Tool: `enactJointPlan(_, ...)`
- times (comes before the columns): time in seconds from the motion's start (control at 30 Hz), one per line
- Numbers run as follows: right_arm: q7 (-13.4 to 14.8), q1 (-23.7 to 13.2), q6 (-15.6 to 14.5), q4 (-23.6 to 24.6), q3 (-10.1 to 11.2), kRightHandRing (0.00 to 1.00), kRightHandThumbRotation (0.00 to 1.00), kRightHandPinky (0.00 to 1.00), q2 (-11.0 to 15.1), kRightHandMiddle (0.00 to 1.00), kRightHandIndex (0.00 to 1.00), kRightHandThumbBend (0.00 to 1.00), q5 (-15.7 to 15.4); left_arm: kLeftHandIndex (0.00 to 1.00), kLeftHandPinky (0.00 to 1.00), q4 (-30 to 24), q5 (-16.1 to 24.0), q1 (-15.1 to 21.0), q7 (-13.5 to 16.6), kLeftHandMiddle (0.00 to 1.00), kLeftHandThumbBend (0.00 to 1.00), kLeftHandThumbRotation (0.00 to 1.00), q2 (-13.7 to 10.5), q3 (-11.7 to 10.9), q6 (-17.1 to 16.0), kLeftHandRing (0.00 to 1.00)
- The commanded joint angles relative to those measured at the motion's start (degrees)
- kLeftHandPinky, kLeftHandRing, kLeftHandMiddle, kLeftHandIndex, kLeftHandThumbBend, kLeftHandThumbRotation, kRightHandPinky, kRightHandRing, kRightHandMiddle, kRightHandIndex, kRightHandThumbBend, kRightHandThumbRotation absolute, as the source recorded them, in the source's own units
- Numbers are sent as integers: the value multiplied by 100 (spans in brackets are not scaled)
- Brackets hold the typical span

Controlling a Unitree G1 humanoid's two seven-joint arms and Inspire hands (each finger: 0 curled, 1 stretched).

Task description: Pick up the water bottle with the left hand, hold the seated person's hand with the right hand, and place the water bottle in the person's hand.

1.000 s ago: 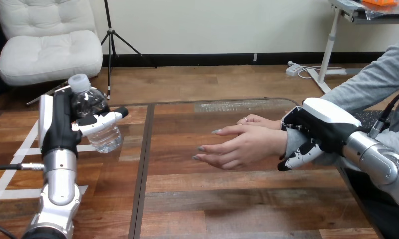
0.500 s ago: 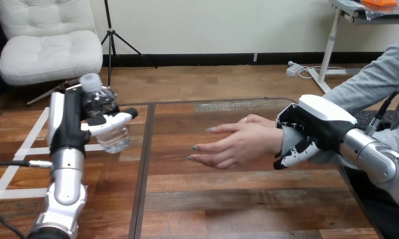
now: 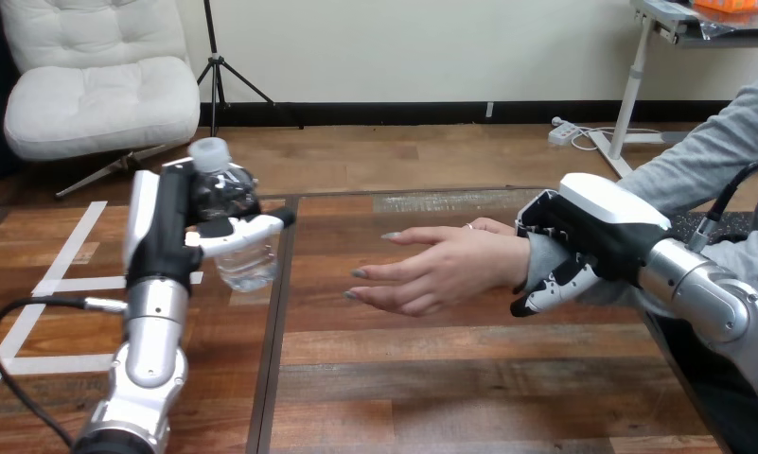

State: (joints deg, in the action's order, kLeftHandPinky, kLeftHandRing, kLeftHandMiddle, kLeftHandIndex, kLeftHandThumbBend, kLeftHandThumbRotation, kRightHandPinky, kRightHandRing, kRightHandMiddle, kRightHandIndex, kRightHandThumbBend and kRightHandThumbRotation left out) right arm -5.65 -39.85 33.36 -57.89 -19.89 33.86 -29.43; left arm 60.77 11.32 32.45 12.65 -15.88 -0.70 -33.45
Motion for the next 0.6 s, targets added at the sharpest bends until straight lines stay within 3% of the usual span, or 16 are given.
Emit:
enactJointPlan(0.0, 46, -173, 176, 327, 180, 26, 0, 23, -22, 32, 32, 85, 159, 43, 33, -408, -49, 265, -100, 42, 73, 0, 93, 39, -180, 38)
enactJointPlan(0.57, 40, -160, 232, 353, 195, 26, 0, 22, -72, 31, 32, 85, 187, 42, 32, -535, 24, 307, -337, 42, 74, 0, 368, 164, -170, 38)
